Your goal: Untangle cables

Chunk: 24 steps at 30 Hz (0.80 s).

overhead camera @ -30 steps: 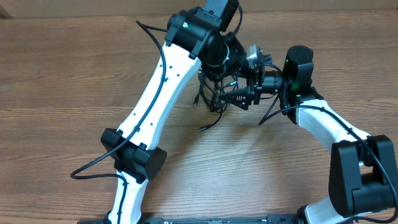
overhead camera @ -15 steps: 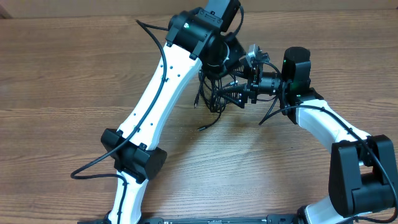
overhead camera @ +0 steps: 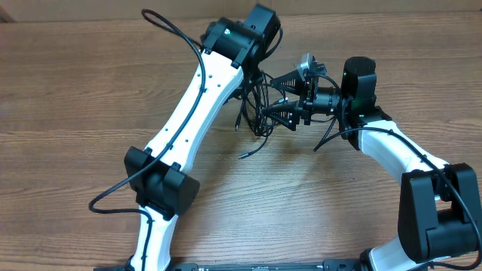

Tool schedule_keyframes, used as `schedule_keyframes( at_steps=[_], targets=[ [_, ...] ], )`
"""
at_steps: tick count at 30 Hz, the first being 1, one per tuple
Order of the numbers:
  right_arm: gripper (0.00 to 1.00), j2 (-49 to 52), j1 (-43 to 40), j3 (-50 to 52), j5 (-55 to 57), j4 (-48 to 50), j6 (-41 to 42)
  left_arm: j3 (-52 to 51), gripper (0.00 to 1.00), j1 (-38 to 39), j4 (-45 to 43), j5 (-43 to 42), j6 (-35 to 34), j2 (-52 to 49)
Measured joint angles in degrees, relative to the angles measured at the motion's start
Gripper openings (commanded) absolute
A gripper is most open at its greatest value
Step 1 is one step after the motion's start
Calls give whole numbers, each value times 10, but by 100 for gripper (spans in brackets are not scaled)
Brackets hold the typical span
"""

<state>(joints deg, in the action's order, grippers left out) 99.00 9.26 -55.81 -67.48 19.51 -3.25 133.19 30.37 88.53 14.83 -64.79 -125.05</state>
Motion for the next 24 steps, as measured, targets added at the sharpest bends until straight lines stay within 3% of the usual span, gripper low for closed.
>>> schedule_keyframes(
  at_steps=[1,3,7,13,17,20,21,24],
  targets=[
    [100,0,0,0,0,0,0,-14,90,-5,-5,-1,-10,0],
    [100,0,0,0,0,0,0,-33,99,-12,-23,-10,-26,0],
    [100,0,0,0,0,0,0,-73,95,-26,-109,-45,-36,0],
    [100,0,0,0,0,-6,0,-131,93,-31,-236,-72,66,0],
    [100,0,0,0,0,-11,0,-146,77,-35,-241,-79,124,0],
    [100,0,0,0,0,-11,0,-146,71,-45,-234,-102,122,0],
    [100,0,0,0,0,-11,0,-146,70,-50,-228,-117,111,0],
    [100,0,0,0,0,-11,0,-146,79,-74,-211,-170,66,0]
  ],
)
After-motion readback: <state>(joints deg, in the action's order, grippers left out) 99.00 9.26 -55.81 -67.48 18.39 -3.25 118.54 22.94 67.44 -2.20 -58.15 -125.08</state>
